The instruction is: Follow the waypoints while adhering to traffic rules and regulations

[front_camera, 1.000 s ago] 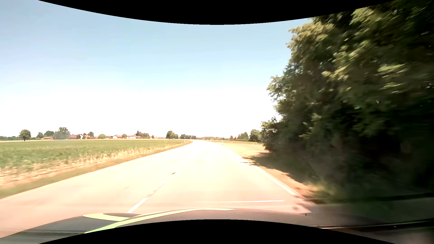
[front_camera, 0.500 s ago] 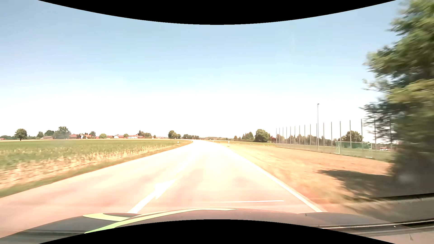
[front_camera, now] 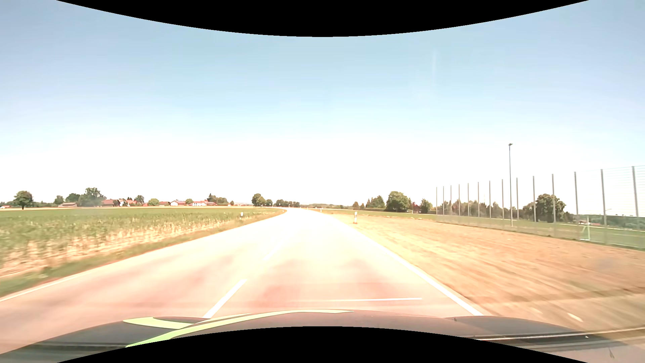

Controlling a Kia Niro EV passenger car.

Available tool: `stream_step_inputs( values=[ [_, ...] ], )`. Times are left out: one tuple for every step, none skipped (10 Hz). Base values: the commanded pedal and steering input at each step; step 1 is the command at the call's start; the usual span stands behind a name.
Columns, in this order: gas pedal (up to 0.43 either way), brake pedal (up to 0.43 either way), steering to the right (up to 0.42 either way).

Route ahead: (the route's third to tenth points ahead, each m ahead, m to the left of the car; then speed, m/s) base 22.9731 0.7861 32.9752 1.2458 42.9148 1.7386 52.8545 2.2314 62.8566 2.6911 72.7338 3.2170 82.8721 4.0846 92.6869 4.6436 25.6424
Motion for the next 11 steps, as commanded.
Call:
stream_step_inputs(
  values=[
    [0.15,0.0,-0.006],
    [0.15,0.0,-0.006],
    [0.15,0.0,-0.006],
    [0.15,0.0,-0.006],
    [0.15,0.0,-0.006],
    [0.15,0.0,-0.006],
    [0.15,0.0,-0.006],
    [0.15,0.0,-0.006],
    [0.15,0.0,-0.006],
    [0.15,0.0,-0.007],
    [0.15,0.0,-0.007]
  ],
)
